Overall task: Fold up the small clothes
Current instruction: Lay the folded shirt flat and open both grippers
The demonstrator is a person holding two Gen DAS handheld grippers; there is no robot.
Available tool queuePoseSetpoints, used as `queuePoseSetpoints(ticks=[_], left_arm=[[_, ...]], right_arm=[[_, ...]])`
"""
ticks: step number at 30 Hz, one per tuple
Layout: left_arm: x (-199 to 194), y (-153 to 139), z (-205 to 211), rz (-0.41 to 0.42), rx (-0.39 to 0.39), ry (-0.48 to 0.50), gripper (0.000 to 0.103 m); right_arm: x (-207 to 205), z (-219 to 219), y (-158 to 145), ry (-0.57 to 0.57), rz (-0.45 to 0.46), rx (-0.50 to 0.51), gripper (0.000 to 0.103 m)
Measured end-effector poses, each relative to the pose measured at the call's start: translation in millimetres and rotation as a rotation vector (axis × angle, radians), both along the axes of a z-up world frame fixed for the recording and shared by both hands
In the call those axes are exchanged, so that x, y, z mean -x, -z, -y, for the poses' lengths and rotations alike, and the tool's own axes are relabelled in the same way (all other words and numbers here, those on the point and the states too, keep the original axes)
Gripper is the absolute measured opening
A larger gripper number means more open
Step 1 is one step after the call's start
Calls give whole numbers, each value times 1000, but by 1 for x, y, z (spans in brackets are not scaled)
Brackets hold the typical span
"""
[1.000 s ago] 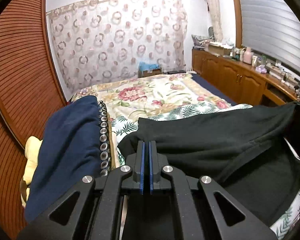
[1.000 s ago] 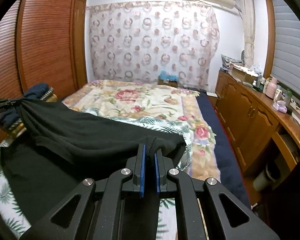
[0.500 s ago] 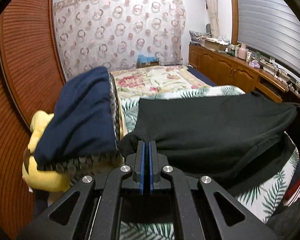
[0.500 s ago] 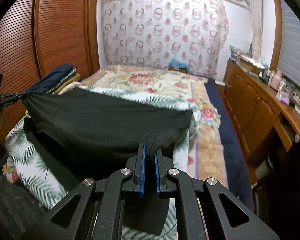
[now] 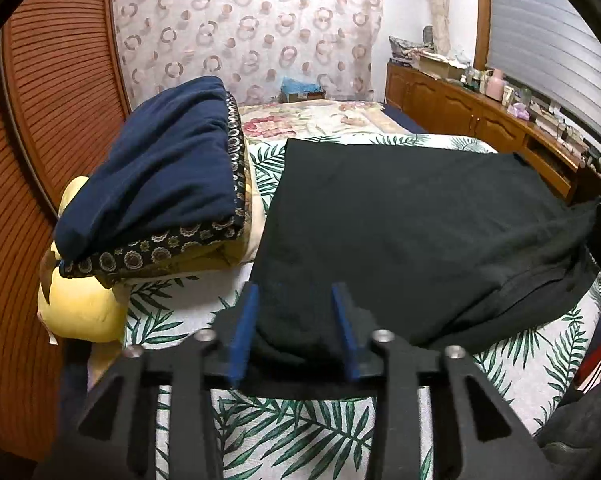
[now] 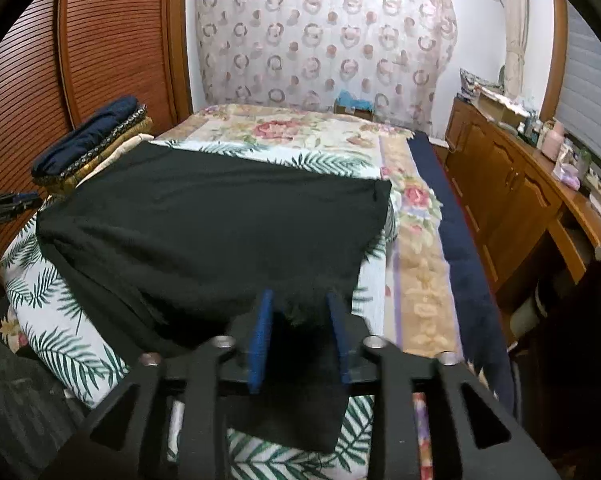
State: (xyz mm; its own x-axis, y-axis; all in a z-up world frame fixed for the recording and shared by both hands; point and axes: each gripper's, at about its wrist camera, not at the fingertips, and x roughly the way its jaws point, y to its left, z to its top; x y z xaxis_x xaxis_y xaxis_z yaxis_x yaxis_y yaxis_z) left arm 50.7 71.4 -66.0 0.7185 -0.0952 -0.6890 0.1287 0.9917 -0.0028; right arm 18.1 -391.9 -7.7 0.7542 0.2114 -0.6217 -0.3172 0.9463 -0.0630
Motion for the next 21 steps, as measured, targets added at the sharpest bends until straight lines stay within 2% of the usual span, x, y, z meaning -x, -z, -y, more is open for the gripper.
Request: queuePoseSetpoints(ticks=[1, 4, 6, 7, 8, 15, 21], left_arm=[[0, 1, -1, -4, 1, -1, 42], [-3, 6, -3, -19, -7, -8, 42], [-4, 10, -4, -29, -9, -11, 53], [-4, 12, -5, -31, -7, -12, 67], [-4, 14, -5, -34, -3, -13, 72], [-7, 24, -4, -62, -17, -20, 73], [-8, 27, -6, -75, -22, -29, 73]], right_arm=[[3, -4, 1, 2, 9, 5, 50], [-3, -15, 5, -15, 28, 16, 52], [-9, -23, 13, -29, 29, 18, 52], [-12, -27, 17, -37, 24, 16, 52], [-18, -30, 24, -49, 17, 11, 52], [-53, -53, 63, -104, -50, -32, 52], [-74, -57, 81, -118, -100, -38, 52]])
